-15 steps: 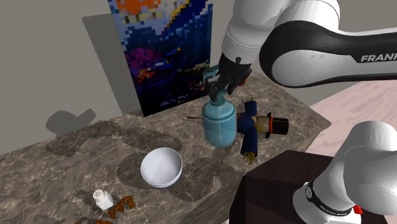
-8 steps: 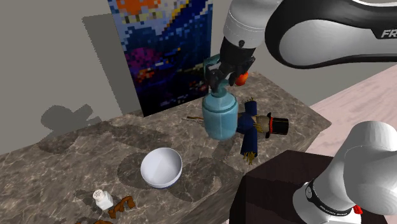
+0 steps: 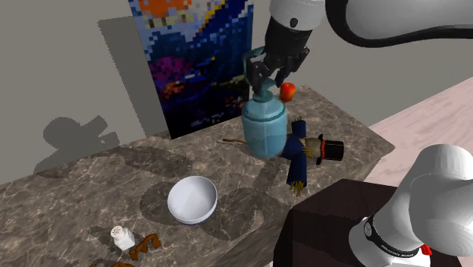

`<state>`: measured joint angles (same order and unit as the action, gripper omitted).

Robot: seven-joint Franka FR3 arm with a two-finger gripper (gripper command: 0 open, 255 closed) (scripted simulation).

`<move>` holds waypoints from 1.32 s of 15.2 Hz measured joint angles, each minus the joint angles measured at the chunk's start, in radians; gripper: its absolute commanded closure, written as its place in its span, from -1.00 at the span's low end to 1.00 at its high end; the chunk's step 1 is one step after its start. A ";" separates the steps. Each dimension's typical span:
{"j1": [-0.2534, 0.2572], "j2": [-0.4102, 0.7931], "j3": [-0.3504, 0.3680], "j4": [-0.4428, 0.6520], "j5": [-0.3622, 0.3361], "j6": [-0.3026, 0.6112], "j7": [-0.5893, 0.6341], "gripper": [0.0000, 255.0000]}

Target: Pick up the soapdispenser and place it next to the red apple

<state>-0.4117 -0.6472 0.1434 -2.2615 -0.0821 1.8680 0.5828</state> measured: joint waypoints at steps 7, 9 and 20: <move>-0.003 0.026 0.001 0.111 0.000 -0.084 -0.007 1.00; -0.005 0.035 0.001 0.148 -0.001 -0.112 -0.011 1.00; -0.012 0.094 0.003 0.346 -0.005 -0.251 -0.025 1.00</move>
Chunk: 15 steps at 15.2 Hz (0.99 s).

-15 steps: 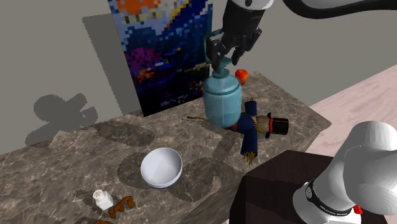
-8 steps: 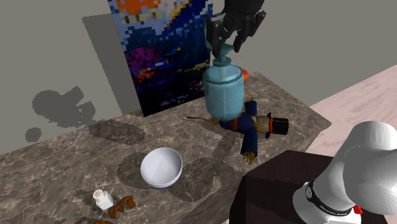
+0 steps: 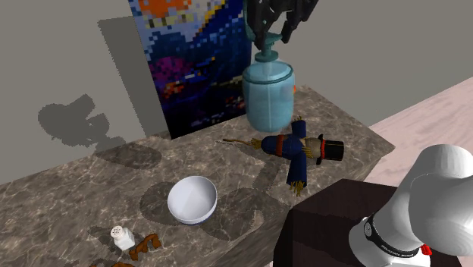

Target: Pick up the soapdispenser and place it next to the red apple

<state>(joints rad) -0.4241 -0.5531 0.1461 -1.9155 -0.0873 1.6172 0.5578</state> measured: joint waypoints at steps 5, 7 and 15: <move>-0.004 0.034 0.002 0.102 -0.003 -0.067 -0.006 1.00; -0.006 0.053 0.004 0.145 -0.005 -0.091 -0.008 1.00; -0.029 0.038 -0.092 0.104 -0.021 -0.054 -0.119 1.00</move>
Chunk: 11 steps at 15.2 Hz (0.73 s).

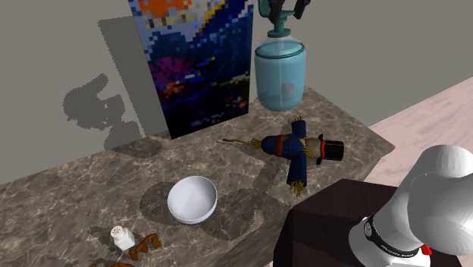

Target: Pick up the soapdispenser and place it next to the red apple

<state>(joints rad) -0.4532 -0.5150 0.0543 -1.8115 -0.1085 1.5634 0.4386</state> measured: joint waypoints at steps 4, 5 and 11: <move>-0.020 -0.006 -0.081 -0.059 -0.014 0.064 -0.090 1.00; -0.025 -0.003 -0.103 -0.071 -0.018 0.081 -0.115 1.00; -0.052 0.019 -0.215 -0.118 -0.033 0.166 -0.239 1.00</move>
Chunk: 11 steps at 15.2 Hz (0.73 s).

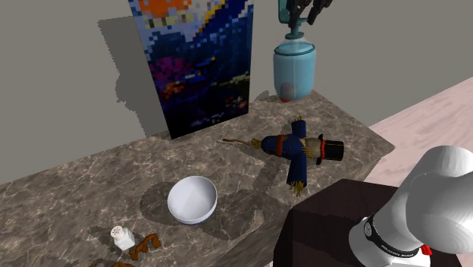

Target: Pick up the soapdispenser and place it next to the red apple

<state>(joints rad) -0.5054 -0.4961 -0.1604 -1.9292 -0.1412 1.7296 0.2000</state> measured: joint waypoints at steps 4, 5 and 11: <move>-0.017 0.044 -0.078 -0.003 -0.001 0.056 -0.087 1.00; -0.020 0.064 -0.101 0.004 0.001 0.072 -0.112 1.00; -0.042 0.163 -0.225 0.035 0.029 0.151 -0.258 1.00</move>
<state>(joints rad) -0.5477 -0.3327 -0.3856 -1.8939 -0.1118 1.8810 -0.0582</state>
